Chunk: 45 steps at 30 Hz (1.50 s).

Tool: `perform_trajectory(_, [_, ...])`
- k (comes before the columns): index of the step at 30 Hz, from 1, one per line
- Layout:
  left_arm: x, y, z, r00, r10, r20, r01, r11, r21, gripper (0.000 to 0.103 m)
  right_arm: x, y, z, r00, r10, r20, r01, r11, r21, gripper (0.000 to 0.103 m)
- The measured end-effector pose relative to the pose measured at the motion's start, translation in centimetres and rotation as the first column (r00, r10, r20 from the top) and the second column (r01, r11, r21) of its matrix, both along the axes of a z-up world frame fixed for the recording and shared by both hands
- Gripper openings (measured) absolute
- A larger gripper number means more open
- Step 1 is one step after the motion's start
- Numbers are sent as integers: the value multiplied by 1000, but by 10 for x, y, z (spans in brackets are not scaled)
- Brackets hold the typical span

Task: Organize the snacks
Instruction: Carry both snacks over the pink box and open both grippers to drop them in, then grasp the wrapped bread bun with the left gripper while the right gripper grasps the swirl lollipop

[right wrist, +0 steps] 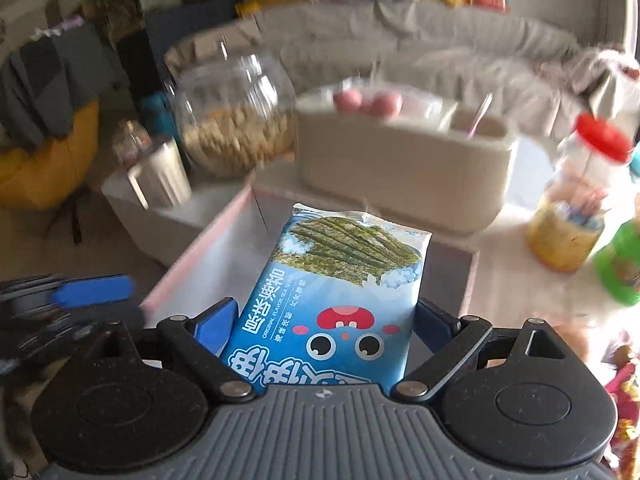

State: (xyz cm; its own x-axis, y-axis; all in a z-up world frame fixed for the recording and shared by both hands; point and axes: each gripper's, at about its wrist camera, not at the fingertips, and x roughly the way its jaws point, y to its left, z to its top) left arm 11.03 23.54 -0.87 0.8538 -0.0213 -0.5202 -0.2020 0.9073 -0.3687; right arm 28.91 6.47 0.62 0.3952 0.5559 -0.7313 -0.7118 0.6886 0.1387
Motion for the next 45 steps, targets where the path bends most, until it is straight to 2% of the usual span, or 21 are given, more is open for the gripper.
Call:
perform_trajectory(3, [-10,5,-6,1000,25,-1,-25,999,-23,62,4,5,-6,992,14,-128,-11,1000,23,94])
perform_trajectory(4, [-16,5,-7,999,43,1,-43,999,-32,62,3,8,-8,988,24,-149,-24,1000,4,94])
perform_trajectory(6, [-28,1,-2,996,83,27,-82,997,-11,62,-4,19,-15,991,64,-120,-77,991,-108,94])
perform_trajectory(8, [-40,-10,4,995,71,72,-72,997,14,62,-13,19,-16,993,98,-68,-107,983,-151,94])
perform_trajectory(9, [-44,-15,9,994,54,92,-56,998,14,62,-12,15,-16,991,103,-91,-114,985,-127,94])
perform_trajectory(12, [-50,-32,15,994,-40,102,38,999,14,62,3,2,-15,963,79,-256,-77,997,18,94])
perform_trajectory(13, [-50,-39,16,993,-76,90,75,997,13,62,5,-4,-11,968,53,-246,-41,998,54,94])
perform_trajectory(14, [-49,-45,14,992,-104,74,103,995,15,62,3,-12,-3,980,26,-195,-10,997,83,94])
perform_trajectory(16, [-48,-57,6,988,-150,33,150,989,8,62,-8,-29,17,999,-1,-36,5,992,123,94])
perform_trajectory(17, [-46,-62,-1,984,-178,7,178,984,-10,62,-14,-39,25,999,-13,42,7,992,123,94])
perform_trajectory(21, [-30,-84,-32,958,-278,-74,272,958,-88,61,-19,-77,36,958,-75,276,76,997,5,95])
perform_trajectory(23, [-16,-92,-44,950,-298,-94,288,952,-108,61,-15,-95,30,938,-138,319,160,986,-42,96])
perform_trajectory(27, [2,-105,-52,951,-301,-77,290,949,-121,61,12,-130,4,941,-276,196,292,955,-57,96])
perform_trajectory(30, [6,-109,-51,956,-288,-63,279,953,-116,60,29,-147,-16,943,-316,105,320,947,-23,96])
perform_trajectory(32, [11,-107,-48,960,-275,-50,267,956,-125,59,34,-146,-27,942,-323,96,326,945,-21,96])
perform_trajectory(35, [17,-109,-45,966,-253,-50,246,963,-114,59,44,-132,-42,944,-320,83,324,945,-36,95])
perform_trajectory(37, [14,-112,-44,965,-256,-51,250,963,-102,59,51,-122,-53,948,-313,60,317,947,-55,87])
perform_trajectory(38, [11,-112,-43,964,-259,-54,254,963,-90,59,55,-119,-57,951,-305,49,308,949,-66,76])
perform_trajectory(39, [10,-113,-41,963,-263,-60,258,963,-84,59,54,-117,-60,956,-289,44,292,953,-76,72])
perform_trajectory(45, [3,-117,-43,946,-312,-81,304,947,-99,59,8,-130,-62,987,-132,94,140,986,-93,63])
